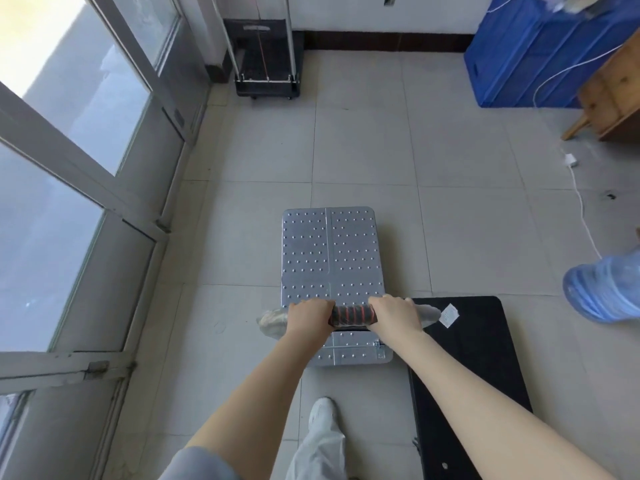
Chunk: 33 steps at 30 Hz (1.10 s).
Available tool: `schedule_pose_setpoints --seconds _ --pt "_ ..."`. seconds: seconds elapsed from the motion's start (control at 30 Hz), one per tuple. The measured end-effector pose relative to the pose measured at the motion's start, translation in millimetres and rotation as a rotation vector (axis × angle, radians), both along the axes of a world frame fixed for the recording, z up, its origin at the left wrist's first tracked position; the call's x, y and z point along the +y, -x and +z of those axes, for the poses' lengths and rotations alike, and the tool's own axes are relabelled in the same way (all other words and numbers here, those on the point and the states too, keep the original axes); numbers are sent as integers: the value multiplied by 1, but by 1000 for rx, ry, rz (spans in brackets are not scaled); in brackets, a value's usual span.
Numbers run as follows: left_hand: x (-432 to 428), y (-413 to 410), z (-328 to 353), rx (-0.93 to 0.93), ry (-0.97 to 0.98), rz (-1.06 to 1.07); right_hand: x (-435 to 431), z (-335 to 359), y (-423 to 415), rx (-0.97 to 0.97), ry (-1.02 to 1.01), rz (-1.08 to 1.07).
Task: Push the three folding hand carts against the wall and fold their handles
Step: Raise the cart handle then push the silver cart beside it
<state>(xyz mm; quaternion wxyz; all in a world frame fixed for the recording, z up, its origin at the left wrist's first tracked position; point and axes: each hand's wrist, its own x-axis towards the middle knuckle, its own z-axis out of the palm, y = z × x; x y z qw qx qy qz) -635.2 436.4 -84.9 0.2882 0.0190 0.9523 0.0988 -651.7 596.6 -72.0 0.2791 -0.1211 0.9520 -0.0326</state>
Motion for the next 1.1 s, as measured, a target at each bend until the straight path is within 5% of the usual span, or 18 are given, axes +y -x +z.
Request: schedule_pose_setpoints --seconds 1.1 --pt "-114 515 -4 91 103 -72 -113 -3 504 -19 42 -37"
